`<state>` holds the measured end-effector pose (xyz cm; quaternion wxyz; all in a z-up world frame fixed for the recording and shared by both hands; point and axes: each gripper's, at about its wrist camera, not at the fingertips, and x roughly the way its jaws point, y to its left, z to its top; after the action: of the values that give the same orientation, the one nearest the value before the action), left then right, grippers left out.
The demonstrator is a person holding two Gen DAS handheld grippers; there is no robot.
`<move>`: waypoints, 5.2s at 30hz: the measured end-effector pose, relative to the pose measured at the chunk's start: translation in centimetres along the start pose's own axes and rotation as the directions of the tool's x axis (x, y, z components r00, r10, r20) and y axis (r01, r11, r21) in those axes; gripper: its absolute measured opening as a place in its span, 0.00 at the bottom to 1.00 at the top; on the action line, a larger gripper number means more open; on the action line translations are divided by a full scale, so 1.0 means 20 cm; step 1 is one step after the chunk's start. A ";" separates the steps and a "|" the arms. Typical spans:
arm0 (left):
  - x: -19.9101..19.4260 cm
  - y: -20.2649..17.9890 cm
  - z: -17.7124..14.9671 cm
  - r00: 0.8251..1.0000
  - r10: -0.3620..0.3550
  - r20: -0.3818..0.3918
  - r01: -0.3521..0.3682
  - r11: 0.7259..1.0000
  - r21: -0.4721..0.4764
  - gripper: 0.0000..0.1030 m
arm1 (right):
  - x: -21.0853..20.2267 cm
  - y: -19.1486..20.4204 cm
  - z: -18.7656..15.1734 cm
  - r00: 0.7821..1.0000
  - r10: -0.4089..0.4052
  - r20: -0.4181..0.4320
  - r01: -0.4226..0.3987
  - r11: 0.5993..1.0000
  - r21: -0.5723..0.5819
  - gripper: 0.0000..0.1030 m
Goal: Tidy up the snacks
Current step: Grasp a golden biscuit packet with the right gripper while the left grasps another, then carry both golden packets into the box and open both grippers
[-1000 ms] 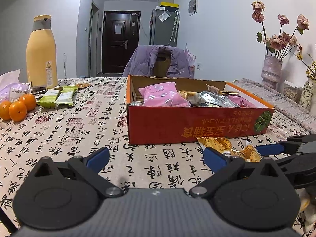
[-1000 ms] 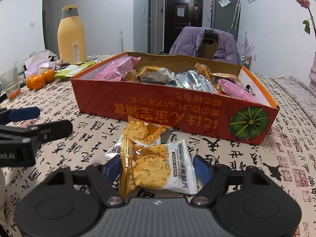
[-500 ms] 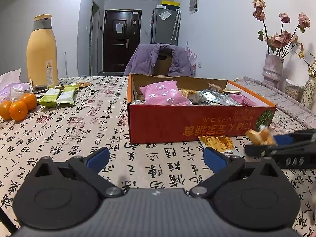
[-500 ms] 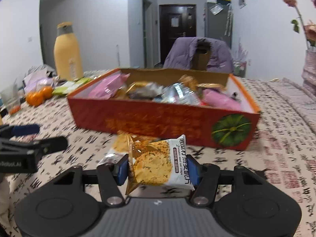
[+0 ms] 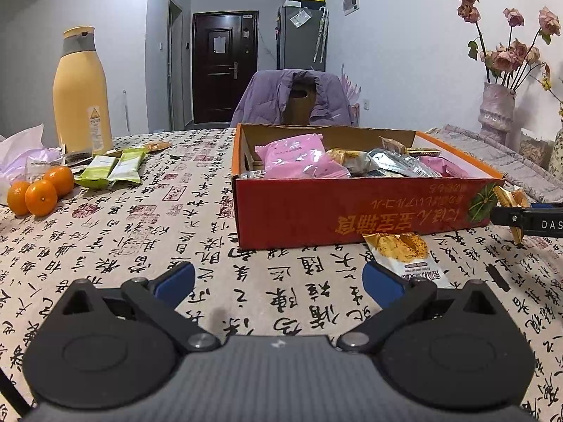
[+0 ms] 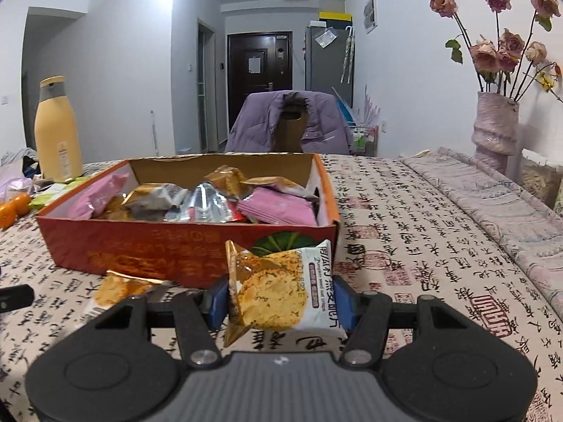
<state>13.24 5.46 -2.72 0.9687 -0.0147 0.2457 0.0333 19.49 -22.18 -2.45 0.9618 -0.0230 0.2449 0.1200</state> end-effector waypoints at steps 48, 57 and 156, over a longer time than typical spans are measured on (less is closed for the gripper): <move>0.38 -0.57 0.12 0.968 0.053 -0.244 -0.056 0.998 -0.006 0.91 | -0.03 -0.02 -0.04 0.998 0.006 0.054 -0.009 0.999 0.044 0.59; 0.36 -0.56 0.15 0.975 0.028 -0.222 -0.030 1.000 -0.007 0.44 | -0.03 -0.01 -0.04 0.999 0.010 0.053 -0.012 0.999 0.035 0.59; 0.13 -0.11 0.56 0.967 0.070 0.244 -0.040 0.991 -0.127 1.00 | 0.07 0.11 0.46 0.950 0.095 0.299 -0.106 0.994 0.020 1.00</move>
<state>21.02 3.90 5.92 0.9878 -0.0622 0.1203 0.0764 24.45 -18.78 5.04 0.9806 0.0251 0.1004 0.1666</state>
